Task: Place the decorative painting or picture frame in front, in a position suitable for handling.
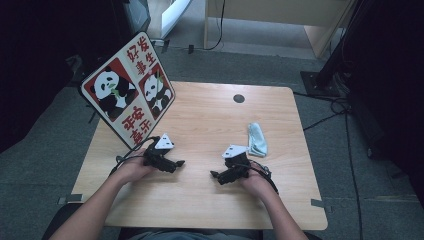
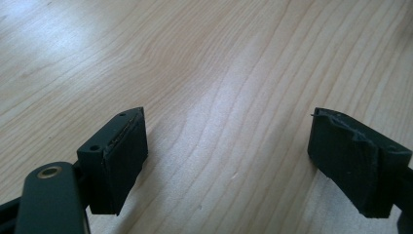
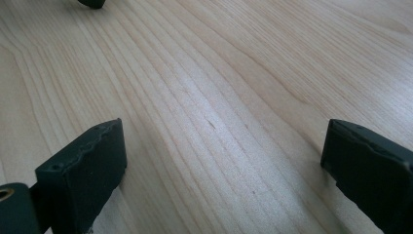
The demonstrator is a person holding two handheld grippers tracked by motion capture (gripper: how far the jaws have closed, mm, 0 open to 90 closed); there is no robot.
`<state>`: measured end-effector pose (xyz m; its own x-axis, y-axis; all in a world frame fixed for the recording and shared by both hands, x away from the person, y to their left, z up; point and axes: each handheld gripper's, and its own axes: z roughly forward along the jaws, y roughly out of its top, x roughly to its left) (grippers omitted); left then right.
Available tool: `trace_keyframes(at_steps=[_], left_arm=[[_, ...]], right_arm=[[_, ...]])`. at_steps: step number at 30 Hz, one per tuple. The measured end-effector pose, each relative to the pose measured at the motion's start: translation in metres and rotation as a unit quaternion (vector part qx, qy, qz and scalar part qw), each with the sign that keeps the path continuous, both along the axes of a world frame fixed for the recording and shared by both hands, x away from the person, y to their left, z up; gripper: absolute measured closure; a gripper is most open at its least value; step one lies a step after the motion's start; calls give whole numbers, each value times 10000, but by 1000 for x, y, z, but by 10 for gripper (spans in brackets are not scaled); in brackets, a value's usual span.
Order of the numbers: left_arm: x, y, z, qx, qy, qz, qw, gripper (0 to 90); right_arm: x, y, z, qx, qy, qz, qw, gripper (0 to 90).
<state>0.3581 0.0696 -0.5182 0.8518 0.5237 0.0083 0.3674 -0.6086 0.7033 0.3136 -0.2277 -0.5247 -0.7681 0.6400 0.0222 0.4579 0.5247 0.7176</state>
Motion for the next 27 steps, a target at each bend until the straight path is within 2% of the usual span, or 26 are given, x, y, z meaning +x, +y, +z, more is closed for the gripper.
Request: trace_keyframes(at_steps=[2,5,6,10,13,16,19,21,22,23,25,26,27], left_arm=[[1,2,1,12,-23,115,9999,148],[3,4,2,30,-69,166,9998,227],[3,5,3,22,-78,212,9997,227],[7,10,5,13,0,289,9996,247],[7,13,11,-122,-32,302,9995,248],[6,17,18,-277,-150,248,9992,246],[5,19,21,-324,-146,225,9991,247],[4,21,24,-339,-76,244,9991,246],[4,22,27,-282,57,247,9993,245],[4,22,27,-282,57,247,9993,237],[2,25,32,-202,166,51,9996,215],[0,30,36,-284,264,-128,9992,168],[0,30,36,-284,264,-128,9992,165]], right_arm=[[-1,0,0,-2,5,2,10000,29],[-1,0,0,3,2,2,10000,27],[-1,0,0,-3,4,14,10000,26],[-1,0,0,2,21,25,10000,21],[-1,0,0,1,23,29,10000,18],[-1,0,0,-2,24,42,10000,17],[-1,0,0,-2,25,51,10000,16],[-1,0,0,-3,25,52,10000,16],[-1,0,0,-3,27,51,10000,16],[-1,0,0,-3,27,51,10000,16],[-1,0,0,-3,27,51,10000,16],[0,0,0,-5,27,60,10000,13],[0,0,0,-4,20,76,10000,11]])
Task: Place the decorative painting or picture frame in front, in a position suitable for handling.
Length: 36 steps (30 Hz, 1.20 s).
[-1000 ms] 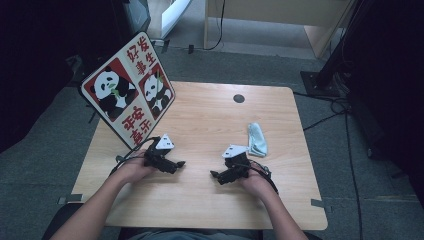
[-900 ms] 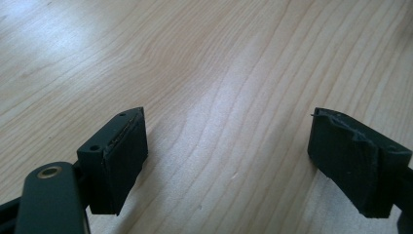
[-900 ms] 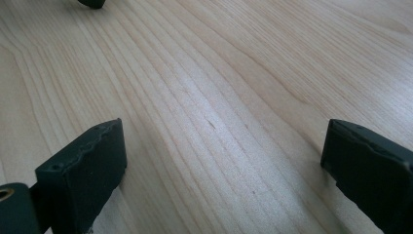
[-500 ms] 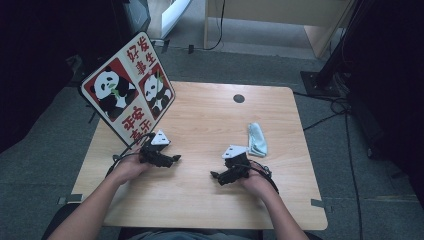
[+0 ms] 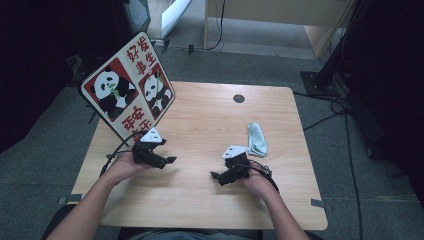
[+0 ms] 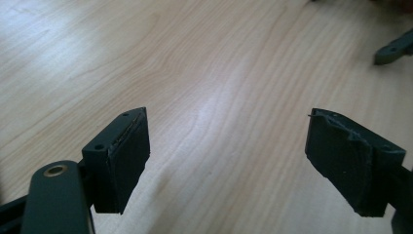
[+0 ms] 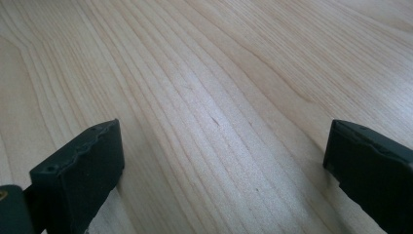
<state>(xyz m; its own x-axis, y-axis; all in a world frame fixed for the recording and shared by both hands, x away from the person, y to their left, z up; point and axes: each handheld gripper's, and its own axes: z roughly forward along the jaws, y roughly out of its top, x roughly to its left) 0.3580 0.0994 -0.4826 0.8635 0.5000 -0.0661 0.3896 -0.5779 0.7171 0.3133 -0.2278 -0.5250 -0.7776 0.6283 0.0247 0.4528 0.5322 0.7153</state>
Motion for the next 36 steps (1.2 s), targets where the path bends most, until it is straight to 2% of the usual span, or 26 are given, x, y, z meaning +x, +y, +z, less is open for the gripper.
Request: trace_keyframes(at_steps=[1,2,4,5,10,11,12,13,14,16,17,18,19,20,21,24,25,26,27,28,29,36], left_arm=[[0,3,3,-42,127,-1,9999,157],[0,3,3,-42,127,-1,9999,151],[1,8,6,-124,294,-33,9995,150],[1,10,7,-163,308,-70,9994,148],[-3,13,13,-56,67,13,10000,167],[-4,15,15,-27,-19,4,10000,210],[-5,16,17,-18,-50,17,10000,210],[-6,21,20,-104,-74,46,9999,259],[-6,21,20,-104,-74,46,9999,259],[-6,27,23,-233,29,122,9997,262],[-6,35,28,-349,74,220,9991,307],[-6,35,28,-349,74,220,9991,324],[-7,42,32,-436,43,281,9986,328],[-7,42,32,-436,43,281,9986,336],[-9,51,37,-439,-8,329,9985,342],[-12,60,40,-482,-16,353,9982,350],[-14,68,42,-497,-15,395,9980,386],[-14,68,42,-497,-15,395,9980,395],[-16,76,45,-431,37,503,9978,411],[-16,76,45,-431,37,503,9978,417],[-17,85,48,-487,94,607,9969,425],[-20,105,53,-508,68,909,9945,428]], right_arm=[[0,0,0,-5,0,7,10000,8],[0,0,0,-5,0,7,10000,8],[0,0,0,-6,13,16,10000,3],[0,0,0,-12,15,29,10000,1],[1,0,0,-18,23,51,10000,0],[1,0,0,-18,22,52,10000,0],[1,0,0,-18,22,52,10000,0],[1,0,0,-18,22,50,10000,0],[1,0,0,-18,22,50,10000,0],[1,0,0,-20,23,50,10000,0],[1,0,0,-19,22,50,10000,0],[1,0,0,-19,22,50,10000,0],[0,0,0,-22,22,44,10000,0],[0,0,0,-22,22,44,10000,0],[0,0,0,-22,24,38,10000,0],[0,0,0,-22,22,36,10000,0],[0,0,0,-24,21,28,10000,0],[0,0,0,-24,21,28,10000,0],[0,0,0,-20,19,28,10000,0],[0,0,0,-20,19,28,10000,0],[0,0,0,-20,19,29,10000,0],[0,0,0,-19,12,24,10000,0]])
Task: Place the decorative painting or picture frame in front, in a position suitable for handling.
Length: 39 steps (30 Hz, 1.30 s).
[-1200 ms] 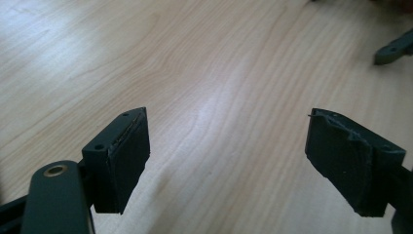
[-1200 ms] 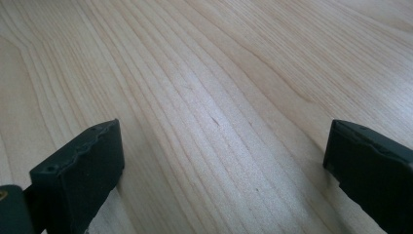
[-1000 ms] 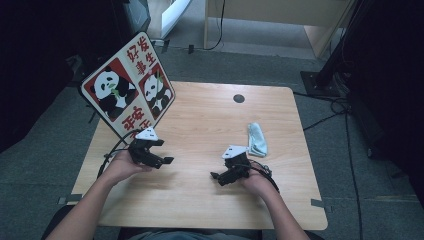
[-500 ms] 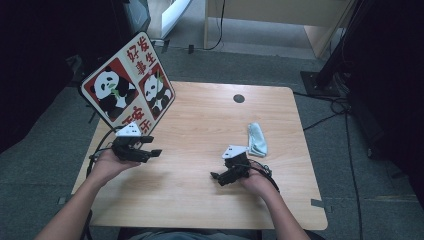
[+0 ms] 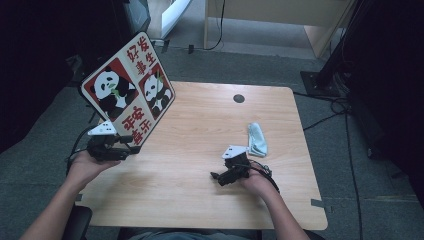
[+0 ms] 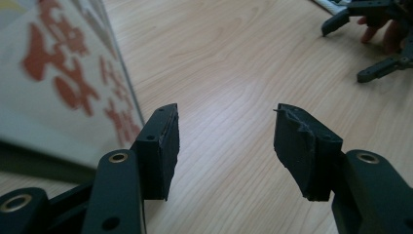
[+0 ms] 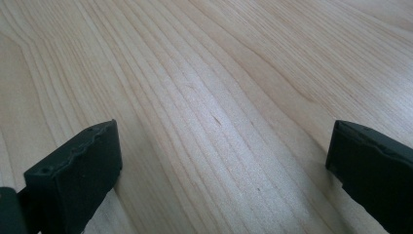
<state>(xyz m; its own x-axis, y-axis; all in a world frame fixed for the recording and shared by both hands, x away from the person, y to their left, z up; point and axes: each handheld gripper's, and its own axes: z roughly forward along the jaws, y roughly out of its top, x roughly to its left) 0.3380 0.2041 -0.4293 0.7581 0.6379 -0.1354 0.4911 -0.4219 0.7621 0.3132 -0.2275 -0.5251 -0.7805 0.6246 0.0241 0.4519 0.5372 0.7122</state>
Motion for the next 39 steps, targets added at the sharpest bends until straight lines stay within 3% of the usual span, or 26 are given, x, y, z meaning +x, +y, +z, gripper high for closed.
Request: trace_keyframes(at_steps=[8,11,12,13,18,26,39], left_arm=[[-6,25,3,75,-60,326,9994,451],[-4,41,0,76,-23,631,9980,452],[-4,41,0,76,-23,631,9980,452],[-2,48,1,-5,-27,779,9970,453],[2,54,9,-4,-111,929,9956,455],[13,59,35,-140,-138,1067,9941,439],[43,56,85,7,-203,1148,9932,440]], right_arm=[[0,0,0,-1,0,-1,10000,0],[0,0,0,-4,1,-4,10000,0],[0,0,0,-4,1,-4,10000,0],[0,0,0,-1,2,-6,10000,0],[0,0,0,-1,1,-5,10000,0],[0,0,0,-4,-3,-15,10000,0],[0,0,0,-9,-30,-8,10000,0]])
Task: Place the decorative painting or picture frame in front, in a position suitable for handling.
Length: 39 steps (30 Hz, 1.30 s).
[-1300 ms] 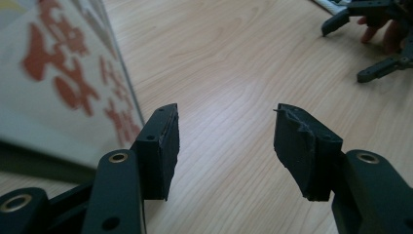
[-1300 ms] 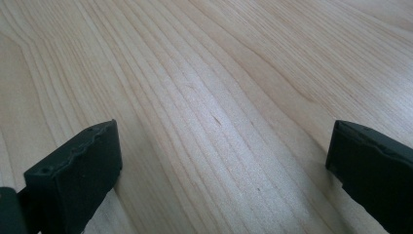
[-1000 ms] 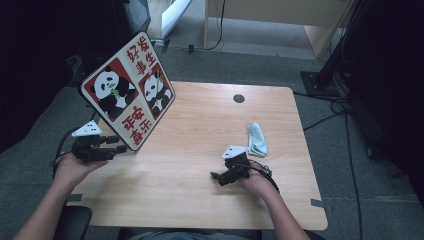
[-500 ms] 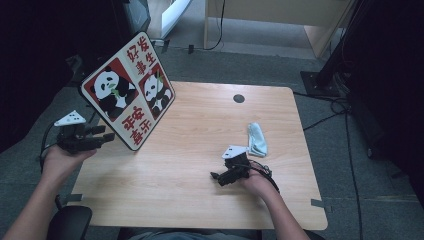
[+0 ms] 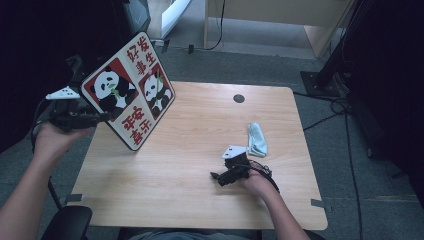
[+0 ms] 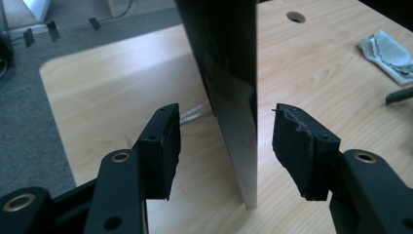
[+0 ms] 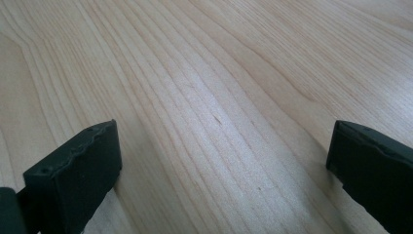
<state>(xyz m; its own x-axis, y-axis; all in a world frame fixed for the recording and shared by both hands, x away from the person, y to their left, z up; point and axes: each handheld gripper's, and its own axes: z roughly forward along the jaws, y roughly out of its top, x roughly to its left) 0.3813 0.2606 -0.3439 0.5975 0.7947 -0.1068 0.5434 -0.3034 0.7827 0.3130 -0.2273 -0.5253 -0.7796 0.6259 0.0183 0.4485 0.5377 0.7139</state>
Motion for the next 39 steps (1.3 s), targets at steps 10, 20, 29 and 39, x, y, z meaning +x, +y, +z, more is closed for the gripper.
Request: trace_keyframes(at_steps=[10,20,29,39], left_arm=[[25,-1,27,-19,101,21,9999,443],[49,-7,53,69,179,-17,9998,448],[73,-14,71,240,325,-41,9992,477],[99,-22,82,342,581,-83,9977,505]], right_arm=[[0,0,0,-4,12,-3,10000,0],[0,0,0,-5,19,-10,10000,0],[0,0,0,-4,21,-8,10000,0],[0,0,0,-4,18,-7,10000,0]])
